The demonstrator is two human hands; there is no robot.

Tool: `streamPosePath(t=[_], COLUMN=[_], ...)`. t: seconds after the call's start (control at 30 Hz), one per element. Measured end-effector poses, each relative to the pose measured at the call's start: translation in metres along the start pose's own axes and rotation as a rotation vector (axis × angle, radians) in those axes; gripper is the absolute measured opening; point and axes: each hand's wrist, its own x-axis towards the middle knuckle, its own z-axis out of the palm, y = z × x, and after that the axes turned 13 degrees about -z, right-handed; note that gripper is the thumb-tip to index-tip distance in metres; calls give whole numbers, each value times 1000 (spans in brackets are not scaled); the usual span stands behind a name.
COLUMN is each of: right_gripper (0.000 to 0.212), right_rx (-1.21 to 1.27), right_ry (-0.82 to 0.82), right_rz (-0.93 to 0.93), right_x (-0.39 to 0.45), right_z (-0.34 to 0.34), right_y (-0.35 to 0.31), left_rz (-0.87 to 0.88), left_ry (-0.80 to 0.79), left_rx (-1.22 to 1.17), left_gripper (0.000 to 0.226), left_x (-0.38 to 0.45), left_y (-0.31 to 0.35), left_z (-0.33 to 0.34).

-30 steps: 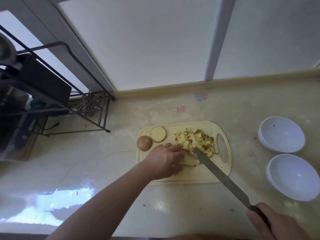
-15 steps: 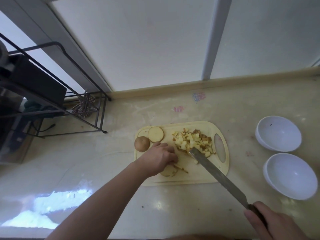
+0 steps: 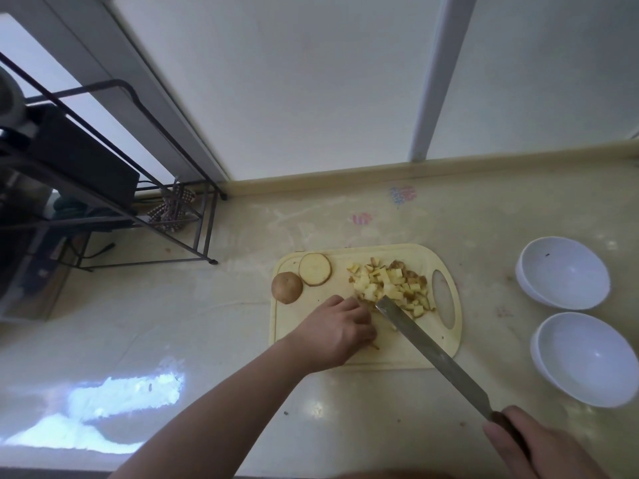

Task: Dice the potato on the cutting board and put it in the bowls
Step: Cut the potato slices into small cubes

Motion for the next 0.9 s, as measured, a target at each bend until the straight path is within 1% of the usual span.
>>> streamPosePath(t=[0.17, 0.37, 0.5, 0.57, 0.63, 0.73, 0.83, 0.9], right_gripper=[110, 110, 112, 113, 114, 117, 120, 118], right_rx=[-13, -7, 10, 7, 3, -28, -34, -39], right_ry=[-16, -8, -7, -15, -26, -59, -75, -74], right_rz=[5, -2, 6, 18, 38, 46, 62, 64], right_x=[-1, -2, -3, -3, -4, -4, -4, -5], right_z=[-1, -2, -3, -3, -2, -2, -2, -2], right_y=[1, 0, -3, -4, -4, -5, -4, -6], left_rz=[-38, -23, -151, -174, -136, -72, -27, -7], left_ry=[-5, -5, -13, -27, -61, -149, -278, -294], left_rx=[56, 112, 92, 75, 40, 36, 173, 198], left_gripper=[19, 25, 25, 16, 9, 24, 53, 62], left_x=[-2, 0, 6, 6, 4, -2, -8, -12], left_y=[8, 17, 8, 1, -5, -15, -27, -30], left_z=[4, -8, -9, -11, -12, -20, -27, -28])
